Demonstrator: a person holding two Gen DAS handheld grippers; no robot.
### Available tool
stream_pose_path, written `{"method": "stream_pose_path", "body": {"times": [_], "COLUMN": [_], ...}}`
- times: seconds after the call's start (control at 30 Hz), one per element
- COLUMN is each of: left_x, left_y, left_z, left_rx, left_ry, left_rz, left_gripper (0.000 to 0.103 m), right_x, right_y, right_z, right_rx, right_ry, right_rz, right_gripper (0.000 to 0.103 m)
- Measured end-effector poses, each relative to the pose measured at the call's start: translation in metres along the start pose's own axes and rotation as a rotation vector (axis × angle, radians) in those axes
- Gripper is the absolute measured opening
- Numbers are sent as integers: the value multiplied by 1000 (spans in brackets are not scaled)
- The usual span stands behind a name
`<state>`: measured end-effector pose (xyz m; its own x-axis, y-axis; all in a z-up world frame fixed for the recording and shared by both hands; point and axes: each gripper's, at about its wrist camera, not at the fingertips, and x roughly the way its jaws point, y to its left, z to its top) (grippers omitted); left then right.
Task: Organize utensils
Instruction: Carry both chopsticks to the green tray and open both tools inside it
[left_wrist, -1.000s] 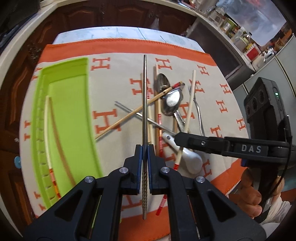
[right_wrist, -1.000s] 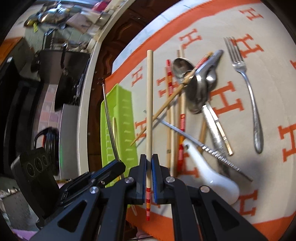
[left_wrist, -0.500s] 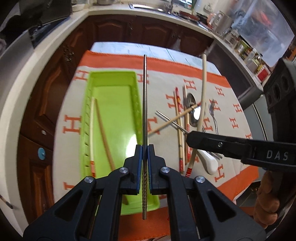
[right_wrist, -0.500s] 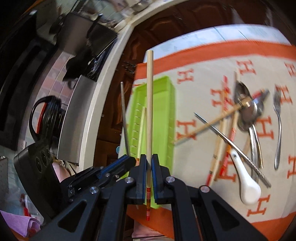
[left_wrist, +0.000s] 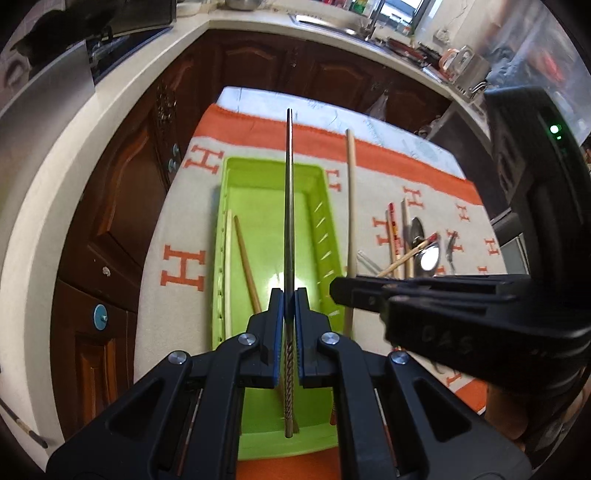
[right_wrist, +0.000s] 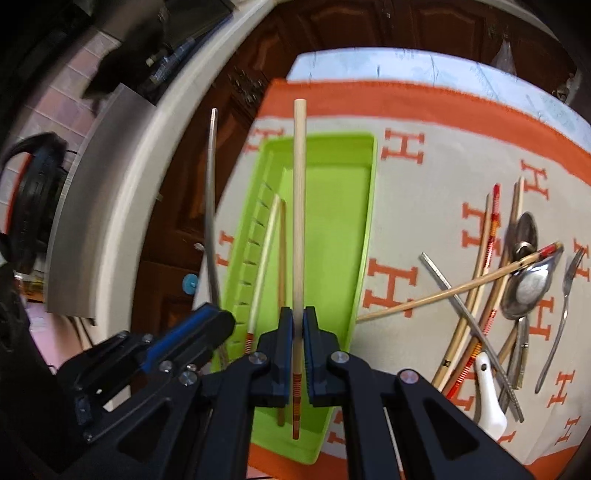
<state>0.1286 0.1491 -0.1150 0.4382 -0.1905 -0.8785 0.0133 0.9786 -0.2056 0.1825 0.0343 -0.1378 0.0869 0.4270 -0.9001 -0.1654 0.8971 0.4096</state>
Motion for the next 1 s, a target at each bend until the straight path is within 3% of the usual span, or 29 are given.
{"method": "stream_pose_path", "body": {"times": [0.17,0.37,0.5,0.57,1.0], "left_x": [26,43,48,48,29], "left_y": [10,12,14,15,-2], "left_z": [-6,-12,-14,-16,-20], "left_rx": [-15,-12,-32,-37,-7], "left_ry": [47,79,101,105,60], "left_rz": [3,8,32,58,68], "left_gripper": [4,6,26,33,34], "right_x": [21,25,19,14,-10], "right_y": [0,-7,-15,-20,-29], "right_z": [-3,-2,-9,-11,-29], "right_rx": [-6,15,21,34,43], "right_ry": [55,56,35,27,-25], "right_rz": [-30,-39,-31,-7,47], "right_gripper": [6,8,9,16,21]}}
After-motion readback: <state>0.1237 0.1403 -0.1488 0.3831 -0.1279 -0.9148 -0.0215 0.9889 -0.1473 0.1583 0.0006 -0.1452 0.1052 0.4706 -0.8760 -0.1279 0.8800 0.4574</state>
